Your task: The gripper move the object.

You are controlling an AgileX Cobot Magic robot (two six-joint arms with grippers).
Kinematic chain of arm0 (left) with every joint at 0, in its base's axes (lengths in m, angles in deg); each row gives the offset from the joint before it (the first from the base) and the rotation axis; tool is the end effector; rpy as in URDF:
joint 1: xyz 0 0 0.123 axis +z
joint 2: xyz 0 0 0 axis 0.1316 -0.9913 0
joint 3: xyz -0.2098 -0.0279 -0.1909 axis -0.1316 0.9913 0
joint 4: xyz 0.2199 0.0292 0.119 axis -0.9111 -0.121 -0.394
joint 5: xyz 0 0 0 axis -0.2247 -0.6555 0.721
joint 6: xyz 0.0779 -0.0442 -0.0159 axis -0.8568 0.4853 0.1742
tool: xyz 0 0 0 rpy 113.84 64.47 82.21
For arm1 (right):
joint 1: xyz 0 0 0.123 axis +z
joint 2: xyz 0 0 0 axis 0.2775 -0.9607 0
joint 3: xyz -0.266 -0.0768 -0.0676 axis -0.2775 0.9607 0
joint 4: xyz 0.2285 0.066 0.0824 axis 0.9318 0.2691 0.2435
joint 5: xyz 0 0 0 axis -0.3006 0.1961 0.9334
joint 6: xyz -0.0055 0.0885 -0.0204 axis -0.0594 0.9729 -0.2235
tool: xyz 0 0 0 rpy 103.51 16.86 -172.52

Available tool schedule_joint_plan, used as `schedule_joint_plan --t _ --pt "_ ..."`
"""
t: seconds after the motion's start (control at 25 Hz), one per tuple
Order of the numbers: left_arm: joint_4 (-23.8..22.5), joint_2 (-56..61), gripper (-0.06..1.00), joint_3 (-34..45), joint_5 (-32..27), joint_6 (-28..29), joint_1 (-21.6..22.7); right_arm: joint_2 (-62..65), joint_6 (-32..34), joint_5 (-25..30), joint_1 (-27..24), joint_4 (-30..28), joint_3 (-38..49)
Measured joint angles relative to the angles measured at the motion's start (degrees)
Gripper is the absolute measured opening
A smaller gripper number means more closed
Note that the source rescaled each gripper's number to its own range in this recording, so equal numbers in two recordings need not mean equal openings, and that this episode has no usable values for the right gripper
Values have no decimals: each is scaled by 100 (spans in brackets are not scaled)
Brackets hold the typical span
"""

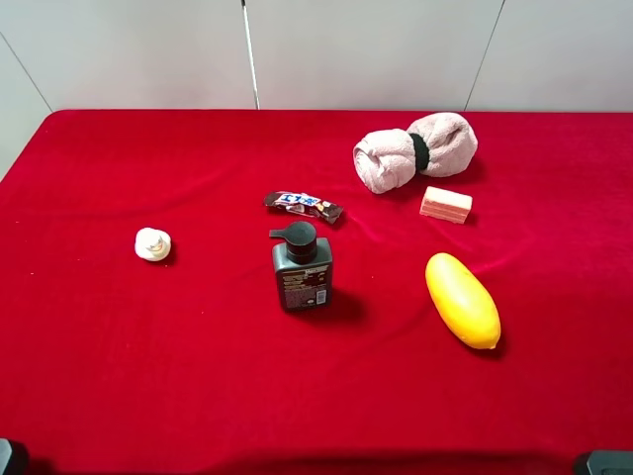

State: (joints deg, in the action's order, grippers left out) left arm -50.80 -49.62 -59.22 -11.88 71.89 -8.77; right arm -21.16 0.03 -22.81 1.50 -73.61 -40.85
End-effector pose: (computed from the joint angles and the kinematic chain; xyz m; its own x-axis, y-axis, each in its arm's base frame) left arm -0.0036 -0.0012 0.2717 -0.4745 -0.0187 -0.8801 0.0191 0.9993 -0.0315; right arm -0.0039 -0.0004 0.2796 -0.3965 -0.1298 -0.9088 -0.3120 0.9501 0.0004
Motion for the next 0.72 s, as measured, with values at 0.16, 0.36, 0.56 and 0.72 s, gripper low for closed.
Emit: schedule_joint_plan --t 0.16,0.36,0.56,0.72 --pt "0 0 89 0 0 0 0 0 0 0 0 0 0" --pt "0 0 89 0 0 -6 0 0 0 5 0 0 0" --pt "0 0 89 0 0 -6 0 0 0 5 0 0 0" --pt "0 0 89 0 0 -6 0 0 0 5 0 0 0"
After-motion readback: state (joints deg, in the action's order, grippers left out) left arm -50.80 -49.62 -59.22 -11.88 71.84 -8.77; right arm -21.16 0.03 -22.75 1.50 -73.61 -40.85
